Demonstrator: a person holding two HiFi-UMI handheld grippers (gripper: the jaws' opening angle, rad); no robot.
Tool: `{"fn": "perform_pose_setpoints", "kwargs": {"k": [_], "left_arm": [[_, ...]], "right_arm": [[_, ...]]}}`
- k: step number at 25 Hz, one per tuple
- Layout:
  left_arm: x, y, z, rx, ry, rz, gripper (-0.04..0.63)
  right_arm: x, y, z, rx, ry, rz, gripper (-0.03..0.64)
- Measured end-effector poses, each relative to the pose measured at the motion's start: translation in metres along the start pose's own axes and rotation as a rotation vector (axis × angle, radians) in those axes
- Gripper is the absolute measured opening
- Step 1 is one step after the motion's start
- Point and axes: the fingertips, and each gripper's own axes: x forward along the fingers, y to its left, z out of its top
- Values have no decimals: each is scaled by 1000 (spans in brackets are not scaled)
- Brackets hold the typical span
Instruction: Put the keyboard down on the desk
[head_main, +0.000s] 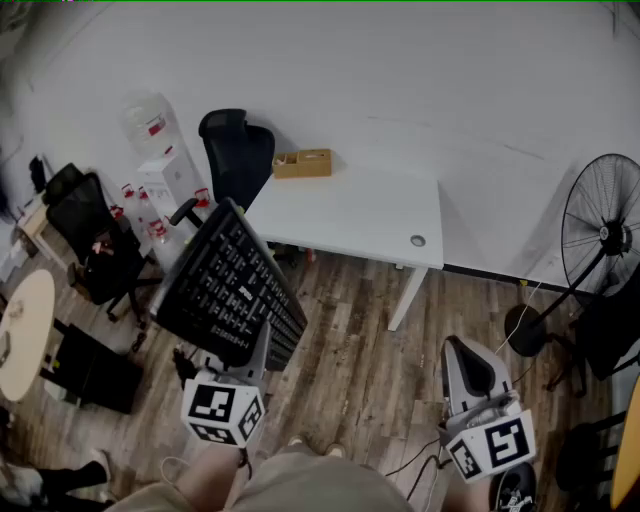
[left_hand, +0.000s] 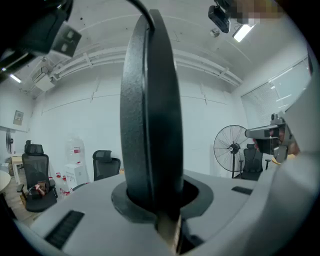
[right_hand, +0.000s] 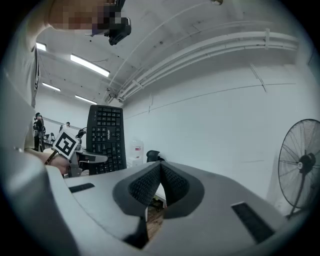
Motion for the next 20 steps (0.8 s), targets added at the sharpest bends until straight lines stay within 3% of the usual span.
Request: {"fn": "perform_pose_setpoints", "kwargs": {"k": [14, 20], "left_arm": [[2, -3, -3, 3, 11, -44, 86], [3, -15, 10, -8, -33, -72, 86]], "right_arm": [[-5, 5, 10, 42, -88, -3, 25], [-9, 5, 9, 47, -130, -1, 25]]}}
